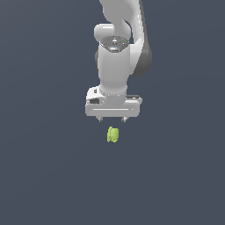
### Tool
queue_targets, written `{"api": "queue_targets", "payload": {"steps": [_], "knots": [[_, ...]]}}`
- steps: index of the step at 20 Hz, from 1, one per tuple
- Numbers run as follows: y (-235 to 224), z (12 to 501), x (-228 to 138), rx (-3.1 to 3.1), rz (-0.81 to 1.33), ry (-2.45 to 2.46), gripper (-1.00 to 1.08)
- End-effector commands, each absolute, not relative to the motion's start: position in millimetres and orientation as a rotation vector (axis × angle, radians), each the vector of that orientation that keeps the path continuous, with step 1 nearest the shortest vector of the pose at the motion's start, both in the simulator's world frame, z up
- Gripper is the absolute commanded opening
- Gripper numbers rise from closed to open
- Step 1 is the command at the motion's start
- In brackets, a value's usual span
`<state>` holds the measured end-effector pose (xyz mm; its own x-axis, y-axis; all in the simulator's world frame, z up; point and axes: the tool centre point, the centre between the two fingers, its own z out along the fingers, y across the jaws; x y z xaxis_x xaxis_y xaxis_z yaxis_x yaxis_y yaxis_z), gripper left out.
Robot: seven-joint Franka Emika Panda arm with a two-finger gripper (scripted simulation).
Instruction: Pick up the object and move it to a goal position.
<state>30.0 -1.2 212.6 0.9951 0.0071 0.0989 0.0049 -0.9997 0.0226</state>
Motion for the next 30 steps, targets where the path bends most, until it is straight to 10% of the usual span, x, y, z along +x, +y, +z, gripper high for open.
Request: {"api": "queue_targets", "payload": {"steps": [1, 30], "knots": [[-1.5, 211.2, 29.7, 3.116, 0.152, 0.007, 1.0], [3.5, 82.3, 6.2, 3.132, 0.0, -0.24, 1.0]]}}
